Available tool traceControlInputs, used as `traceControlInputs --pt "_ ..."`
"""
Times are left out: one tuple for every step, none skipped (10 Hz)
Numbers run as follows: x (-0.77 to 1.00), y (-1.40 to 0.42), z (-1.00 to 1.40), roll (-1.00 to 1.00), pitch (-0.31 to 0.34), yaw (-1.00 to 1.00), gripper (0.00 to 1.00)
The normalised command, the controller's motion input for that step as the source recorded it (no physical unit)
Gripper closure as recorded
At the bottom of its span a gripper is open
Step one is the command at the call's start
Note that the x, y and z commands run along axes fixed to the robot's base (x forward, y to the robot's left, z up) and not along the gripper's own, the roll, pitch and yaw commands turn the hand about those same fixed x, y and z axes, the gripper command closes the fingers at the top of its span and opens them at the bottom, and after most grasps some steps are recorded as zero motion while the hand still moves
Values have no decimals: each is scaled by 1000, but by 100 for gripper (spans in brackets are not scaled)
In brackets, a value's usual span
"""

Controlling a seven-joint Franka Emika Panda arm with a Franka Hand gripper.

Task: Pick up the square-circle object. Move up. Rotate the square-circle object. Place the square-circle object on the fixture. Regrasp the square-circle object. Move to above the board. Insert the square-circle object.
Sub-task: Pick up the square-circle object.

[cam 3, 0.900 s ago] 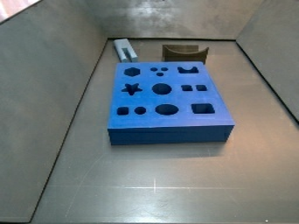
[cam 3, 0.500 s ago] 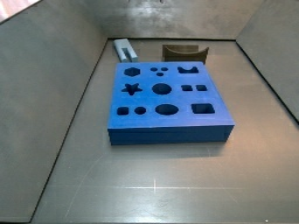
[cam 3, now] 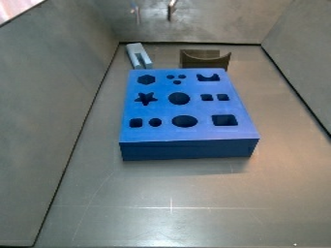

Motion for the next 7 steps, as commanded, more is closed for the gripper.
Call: traceControlInputs --pt "-606 -51 -1000 101 -104 640 0" --pt "-580 0 -1000 24 -109 177 0" --pt "-394 0 -1000 0 -86 -6 0" --pt "-280 0 -1000 -37 -67 -94 0" --pt "-129 -11 -911 -54 -156 -223 0" --pt "-123 0 -931 -71 -121 -251 0" --pt "-100 0 -863 -141 -93 -180 0"
